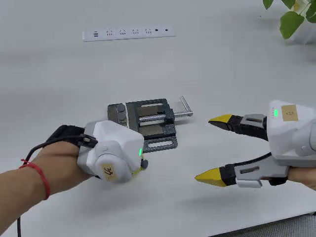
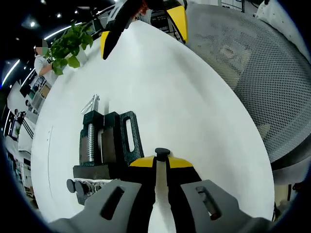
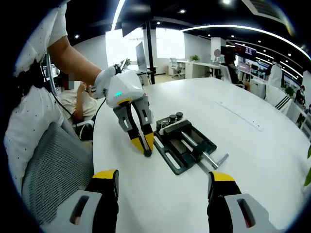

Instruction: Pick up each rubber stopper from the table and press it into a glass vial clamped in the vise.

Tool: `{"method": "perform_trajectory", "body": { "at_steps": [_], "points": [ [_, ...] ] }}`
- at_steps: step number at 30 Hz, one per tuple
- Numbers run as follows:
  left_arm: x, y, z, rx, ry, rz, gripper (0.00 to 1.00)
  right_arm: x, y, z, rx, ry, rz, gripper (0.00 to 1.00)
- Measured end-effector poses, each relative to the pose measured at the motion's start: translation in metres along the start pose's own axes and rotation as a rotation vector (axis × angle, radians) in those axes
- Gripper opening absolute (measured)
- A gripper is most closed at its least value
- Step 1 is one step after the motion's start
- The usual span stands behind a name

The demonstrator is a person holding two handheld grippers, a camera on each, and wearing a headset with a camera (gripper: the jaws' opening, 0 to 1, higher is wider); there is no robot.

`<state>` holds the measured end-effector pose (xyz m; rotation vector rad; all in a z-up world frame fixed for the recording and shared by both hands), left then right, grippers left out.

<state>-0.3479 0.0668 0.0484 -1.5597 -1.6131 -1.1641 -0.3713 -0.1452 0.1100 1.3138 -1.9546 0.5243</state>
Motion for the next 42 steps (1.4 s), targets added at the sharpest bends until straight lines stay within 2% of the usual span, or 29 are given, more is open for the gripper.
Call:
{"method": "perform_trajectory", "body": {
  "at_steps": [2,4,7,9,12,19,21,23,29,32,42],
  "points": [
    [0.005,0.000,-0.001,0.085,-0.042,-0.009,0.04,0.000,0.001,-0.002,0.002,0.000,-0.001,0.73],
    [0.009,0.000,0.000,0.134,-0.068,-0.021,0.04,-0.001,0.001,-0.004,0.004,-0.003,-0.003,0.72],
    [0.018,-0.003,0.001,0.242,-0.126,-0.034,0.04,-0.002,0.004,-0.009,0.012,-0.004,-0.009,0.71],
    [0.023,-0.005,0.000,0.283,-0.144,-0.047,0.04,-0.003,0.006,-0.012,0.015,-0.007,-0.014,0.71],
    [0.032,-0.011,-0.001,0.375,-0.198,-0.062,0.04,-0.005,0.009,-0.020,0.024,-0.016,-0.024,0.71],
    [0.053,-0.021,-0.009,0.504,-0.290,-0.089,0.04,-0.008,0.015,-0.040,0.032,-0.046,-0.055,0.67],
    [0.060,-0.024,-0.014,0.550,-0.328,-0.096,0.04,-0.007,0.016,-0.047,0.030,-0.059,-0.069,0.64],
    [0.061,-0.025,-0.012,0.602,-0.368,-0.097,0.04,-0.007,0.017,-0.053,0.026,-0.069,-0.081,0.62],
    [0.077,-0.025,-0.017,0.661,-0.444,-0.115,0.04,-0.007,0.021,-0.068,0.020,-0.077,-0.124,0.51],
    [0.084,-0.025,-0.018,0.678,-0.475,-0.121,0.04,-0.010,0.022,-0.074,0.021,-0.048,-0.151,0.43],
    [0.097,-0.028,-0.021,0.688,-0.516,-0.139,0.04,-0.010,0.030,-0.095,0.071,-0.025,-0.217,0.26]
  ]
}}
Point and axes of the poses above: the centre of the closed fingertips' face, and the gripper's own axes: x roughly backward along the fingers, y roughly to its left, z roughly out of its underside, the point moved 9 cm from there along x, roughly backward along the fingers, and after that the axes turned 10 degrees about y, right-handed, at the moved point
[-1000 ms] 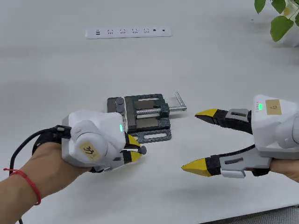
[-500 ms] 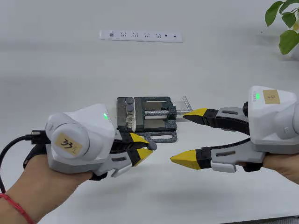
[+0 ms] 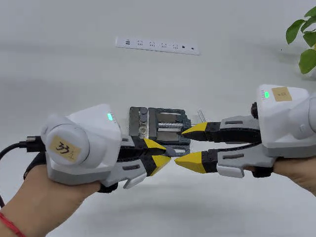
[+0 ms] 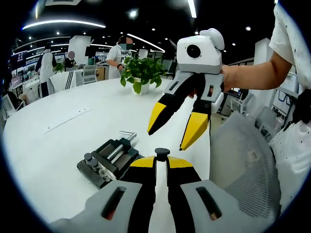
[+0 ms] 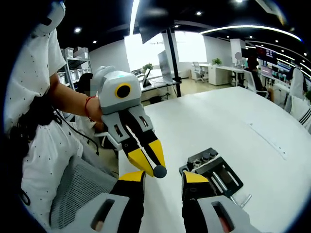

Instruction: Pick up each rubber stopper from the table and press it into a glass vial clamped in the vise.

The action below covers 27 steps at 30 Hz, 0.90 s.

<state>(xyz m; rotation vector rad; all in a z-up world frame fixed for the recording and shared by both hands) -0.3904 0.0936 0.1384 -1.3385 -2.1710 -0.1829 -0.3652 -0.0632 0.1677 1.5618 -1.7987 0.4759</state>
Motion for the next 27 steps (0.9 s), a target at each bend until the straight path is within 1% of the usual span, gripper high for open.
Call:
{"method": "perform_trajectory", "body": {
  "at_steps": [4,5,9,16,20,27],
  "points": [
    [0.004,-0.002,0.000,0.003,-0.015,-0.002,0.04,-0.003,0.000,-0.004,0.014,0.007,-0.019,0.20],
    [0.005,-0.004,-0.001,-0.001,-0.016,-0.003,0.04,-0.004,0.001,-0.006,0.018,0.009,-0.026,0.19],
    [0.007,-0.005,-0.003,0.001,-0.025,-0.008,0.04,-0.006,0.005,-0.011,0.030,0.015,-0.043,0.15],
    [0.012,-0.007,-0.004,-0.001,-0.032,-0.011,0.04,-0.007,0.008,-0.015,0.046,0.025,-0.056,0.11],
    [0.015,-0.009,-0.006,-0.004,-0.035,-0.012,0.04,-0.008,0.011,-0.018,0.054,0.027,-0.073,0.08],
    [0.017,-0.010,-0.008,-0.023,-0.035,-0.007,0.04,-0.007,0.012,-0.020,0.059,0.030,-0.084,0.08]
  ]
}}
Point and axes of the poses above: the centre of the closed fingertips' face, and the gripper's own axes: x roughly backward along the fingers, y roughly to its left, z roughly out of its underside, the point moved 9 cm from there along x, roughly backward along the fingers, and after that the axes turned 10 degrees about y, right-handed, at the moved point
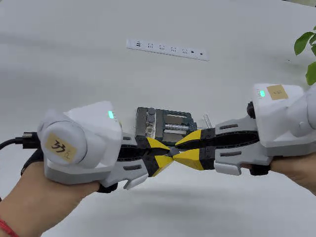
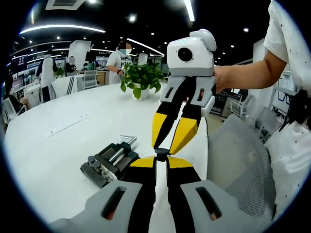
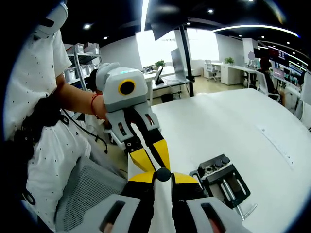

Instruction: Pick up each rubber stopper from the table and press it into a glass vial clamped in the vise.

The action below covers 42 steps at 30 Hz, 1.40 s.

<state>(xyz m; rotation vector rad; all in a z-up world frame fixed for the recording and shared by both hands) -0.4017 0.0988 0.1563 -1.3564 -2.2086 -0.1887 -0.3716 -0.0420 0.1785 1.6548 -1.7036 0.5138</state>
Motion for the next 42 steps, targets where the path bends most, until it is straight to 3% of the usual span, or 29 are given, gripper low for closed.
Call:
{"method": "perform_trajectory", "body": {
  "at_steps": [8,22,35,42],
  "points": [
    [0.002,-0.002,-0.001,-0.029,0.013,0.008,0.04,-0.001,0.002,-0.002,0.023,0.021,-0.018,0.07],
    [0.004,-0.002,0.005,-0.009,0.004,0.007,0.04,-0.006,0.005,-0.005,0.044,0.043,-0.016,0.06],
    [0.008,0.002,0.013,0.009,-0.035,0.000,0.04,-0.010,0.003,-0.007,0.025,0.044,-0.021,0.06],
    [0.015,0.011,0.020,0.035,-0.057,-0.025,0.07,-0.008,-0.001,-0.010,0.025,0.048,-0.010,0.06]
  ]
}}
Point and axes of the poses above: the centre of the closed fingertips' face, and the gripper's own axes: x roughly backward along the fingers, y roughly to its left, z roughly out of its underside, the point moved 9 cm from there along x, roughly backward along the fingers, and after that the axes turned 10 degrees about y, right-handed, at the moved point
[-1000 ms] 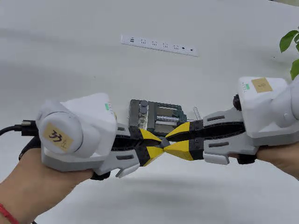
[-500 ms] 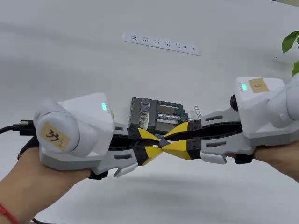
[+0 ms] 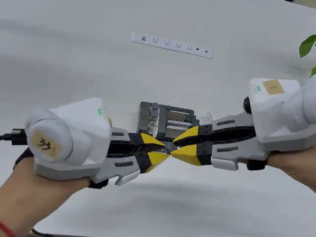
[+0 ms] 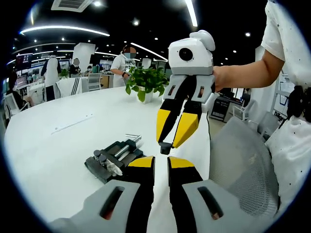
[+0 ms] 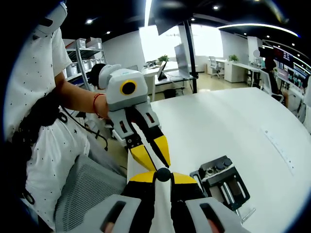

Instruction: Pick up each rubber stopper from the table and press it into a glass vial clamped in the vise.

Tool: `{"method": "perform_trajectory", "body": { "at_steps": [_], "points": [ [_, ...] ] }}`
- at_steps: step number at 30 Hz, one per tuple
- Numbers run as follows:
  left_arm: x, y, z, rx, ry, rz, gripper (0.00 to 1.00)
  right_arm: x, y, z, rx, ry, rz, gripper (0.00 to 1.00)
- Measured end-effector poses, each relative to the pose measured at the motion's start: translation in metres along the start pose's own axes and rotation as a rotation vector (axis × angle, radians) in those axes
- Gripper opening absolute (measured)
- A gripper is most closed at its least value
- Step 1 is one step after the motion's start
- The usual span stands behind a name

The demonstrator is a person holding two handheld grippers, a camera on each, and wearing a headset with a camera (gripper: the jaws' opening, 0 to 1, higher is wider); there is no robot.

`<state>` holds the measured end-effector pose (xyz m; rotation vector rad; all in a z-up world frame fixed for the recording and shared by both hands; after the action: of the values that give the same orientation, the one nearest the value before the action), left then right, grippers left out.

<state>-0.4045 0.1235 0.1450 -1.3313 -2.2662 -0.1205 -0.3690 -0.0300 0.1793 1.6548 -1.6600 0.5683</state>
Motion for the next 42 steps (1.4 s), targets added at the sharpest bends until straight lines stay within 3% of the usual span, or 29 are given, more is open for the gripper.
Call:
{"method": "perform_trajectory", "body": {
  "at_steps": [9,22,31,42],
  "points": [
    [0.008,0.019,0.014,0.032,-0.015,-0.050,0.17,0.001,-0.009,-0.004,-0.009,-0.001,0.023,0.06],
    [0.005,0.043,0.036,0.043,0.003,-0.087,0.34,-0.006,-0.024,-0.012,-0.025,0.032,0.049,0.06],
    [0.001,0.058,0.046,0.048,0.001,-0.097,0.45,-0.012,-0.043,-0.017,-0.031,0.075,0.075,0.06],
    [-0.012,0.072,0.059,0.043,0.019,-0.084,0.51,-0.027,-0.062,-0.019,-0.042,0.156,0.094,0.06]
  ]
}}
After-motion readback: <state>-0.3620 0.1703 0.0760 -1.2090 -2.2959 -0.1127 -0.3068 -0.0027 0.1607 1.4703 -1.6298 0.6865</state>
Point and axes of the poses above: the centre of the closed fingertips' face, and the gripper's own axes: x roughly backward along the fingers, y roughly to its left, z roughly out of its underside, the point moved 9 cm from there along x, roughly backward along the fingers, and after that the axes turned 10 degrees about y, right-handed, at the moved point
